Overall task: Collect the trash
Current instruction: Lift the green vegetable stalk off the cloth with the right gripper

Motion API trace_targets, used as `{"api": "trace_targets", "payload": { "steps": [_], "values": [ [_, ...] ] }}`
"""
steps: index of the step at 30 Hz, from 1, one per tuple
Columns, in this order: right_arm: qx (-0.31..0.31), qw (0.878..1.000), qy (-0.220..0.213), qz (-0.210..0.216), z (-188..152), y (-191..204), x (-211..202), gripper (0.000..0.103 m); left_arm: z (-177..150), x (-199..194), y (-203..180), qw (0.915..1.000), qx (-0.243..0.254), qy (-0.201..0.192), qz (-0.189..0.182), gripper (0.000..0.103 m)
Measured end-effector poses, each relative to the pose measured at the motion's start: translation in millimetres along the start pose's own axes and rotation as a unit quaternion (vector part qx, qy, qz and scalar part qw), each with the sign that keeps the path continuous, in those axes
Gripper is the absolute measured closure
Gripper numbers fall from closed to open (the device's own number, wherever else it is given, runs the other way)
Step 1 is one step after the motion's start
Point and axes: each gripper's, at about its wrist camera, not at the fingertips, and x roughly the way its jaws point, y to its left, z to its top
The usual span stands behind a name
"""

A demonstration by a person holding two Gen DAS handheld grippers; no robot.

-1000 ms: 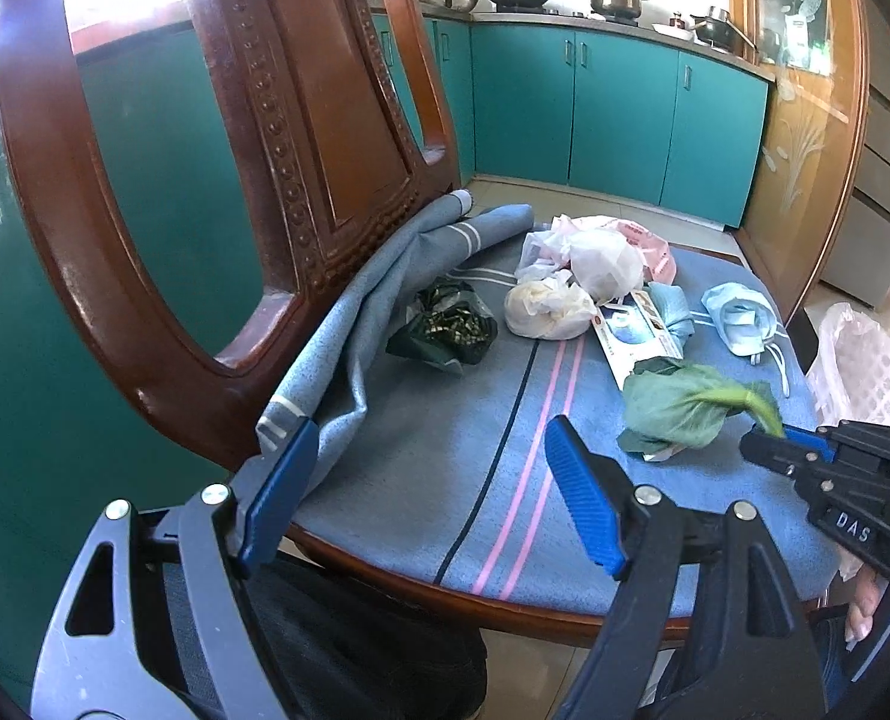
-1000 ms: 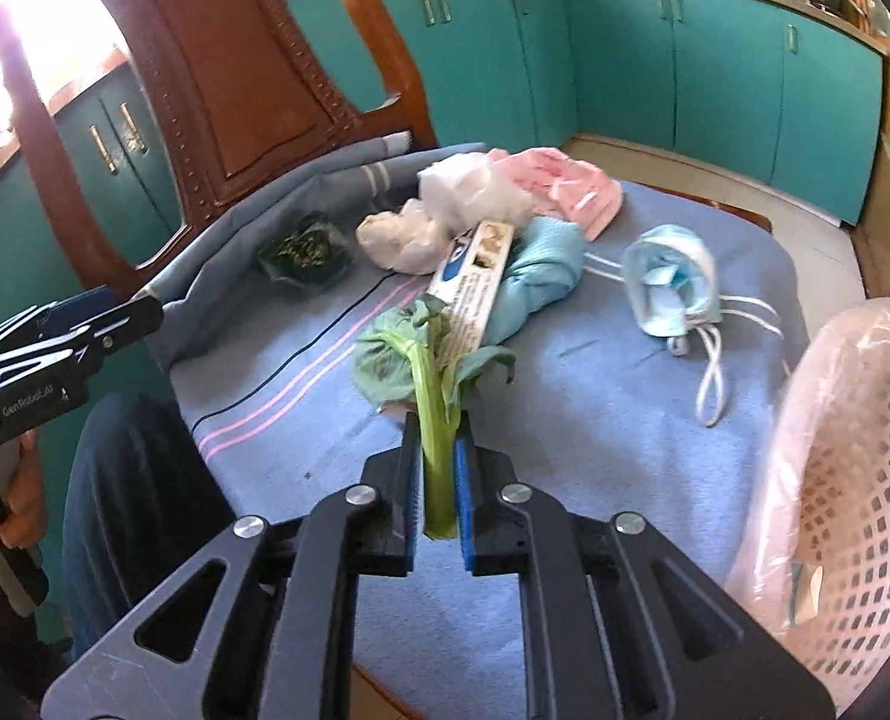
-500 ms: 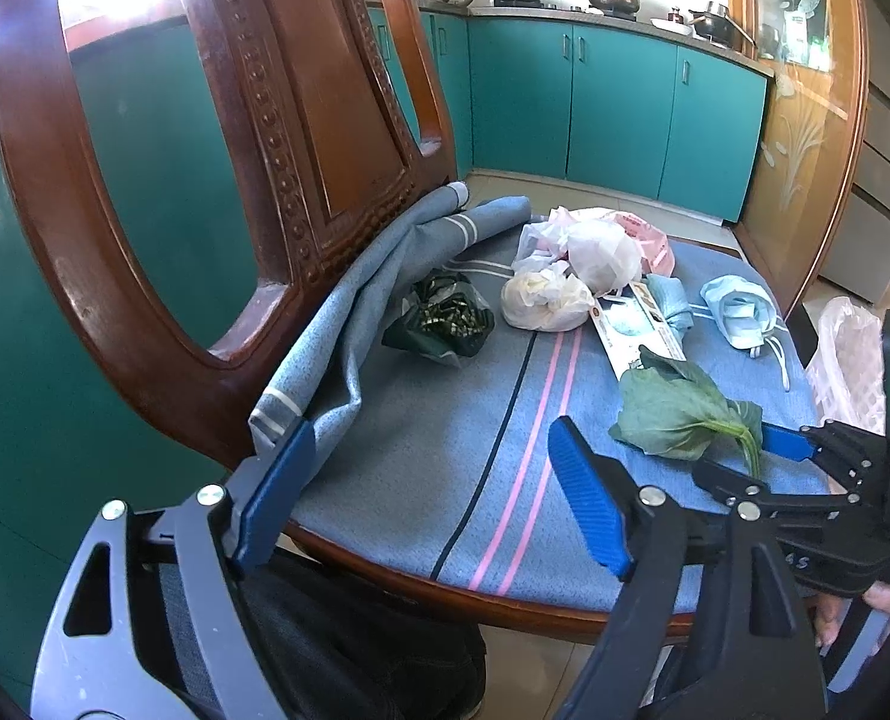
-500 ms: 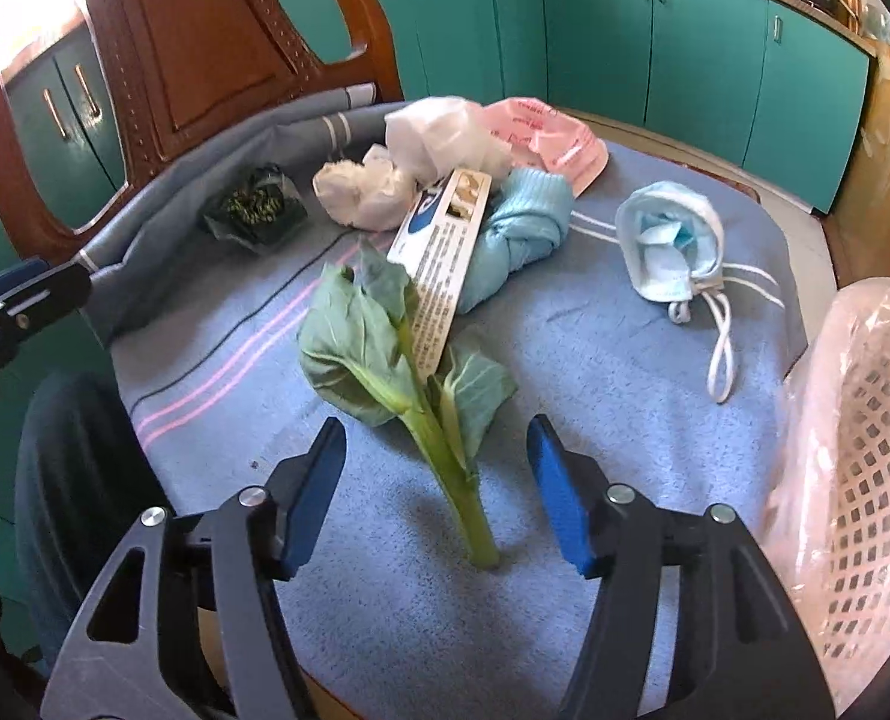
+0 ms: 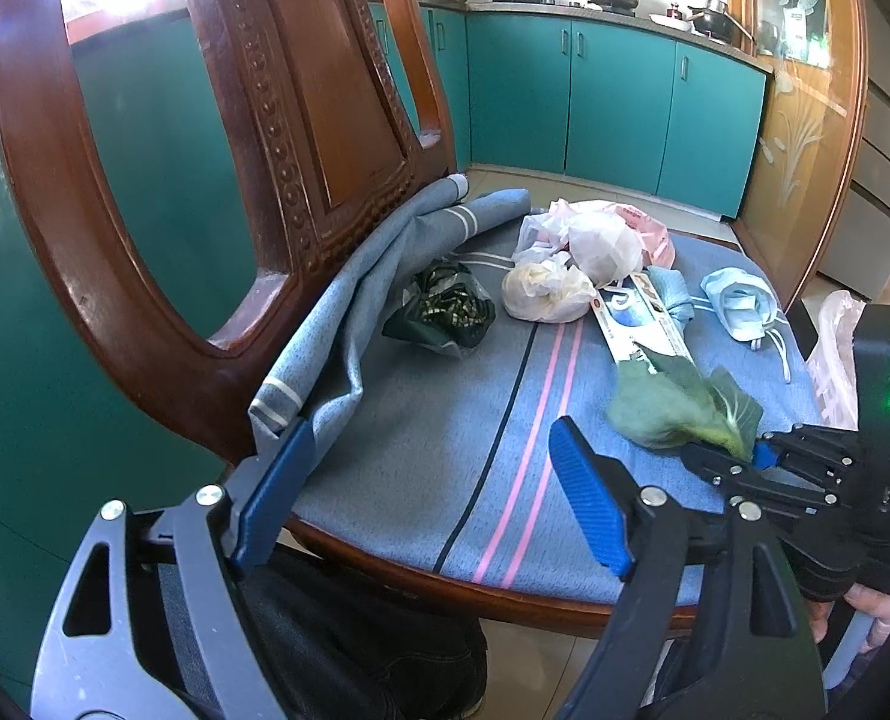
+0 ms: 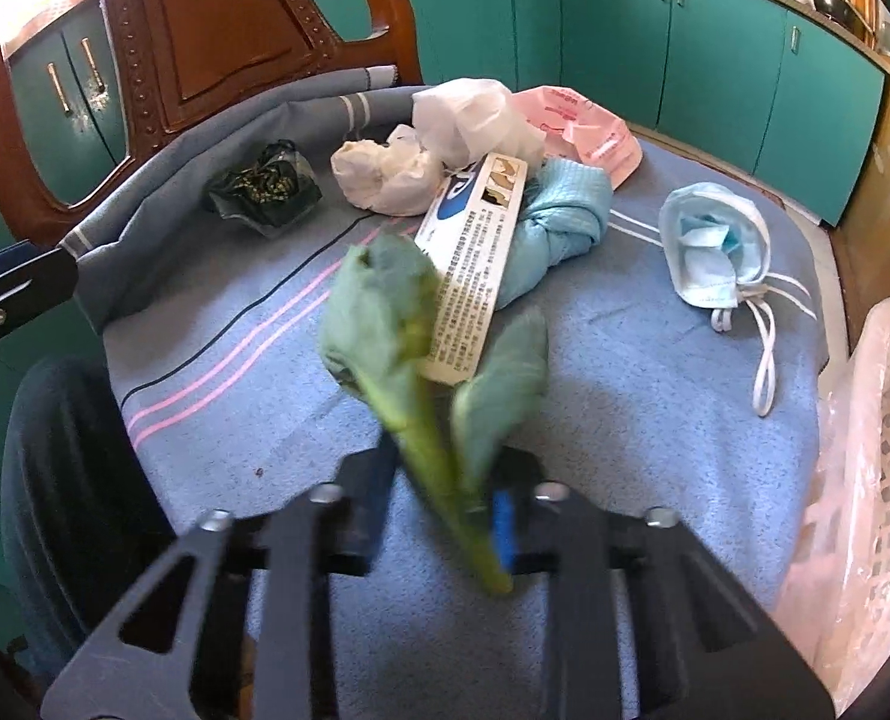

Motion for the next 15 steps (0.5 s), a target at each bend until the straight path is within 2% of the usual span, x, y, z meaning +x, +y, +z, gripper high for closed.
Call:
{"api": "trace_targets", "payload": {
  "steps": [5,9,15],
  "values": [
    [-0.013,0.999,-0.012,0.030,-1,9,-11,0.089,-2,1,-2,1.0000,0.002,0.002,-0.002,0.022],
    [-0.022,0.997,-0.042,0.067,0,16,-29,0.090,-2,3,-3,1.0000,0.004,0.005,-0.002,0.022],
    [0.004,0.992,-0.085,0.089,5,3,-49,0.090,-2,7,-5,0.9999,0.006,0.010,0.000,0.022]
  ]
}}
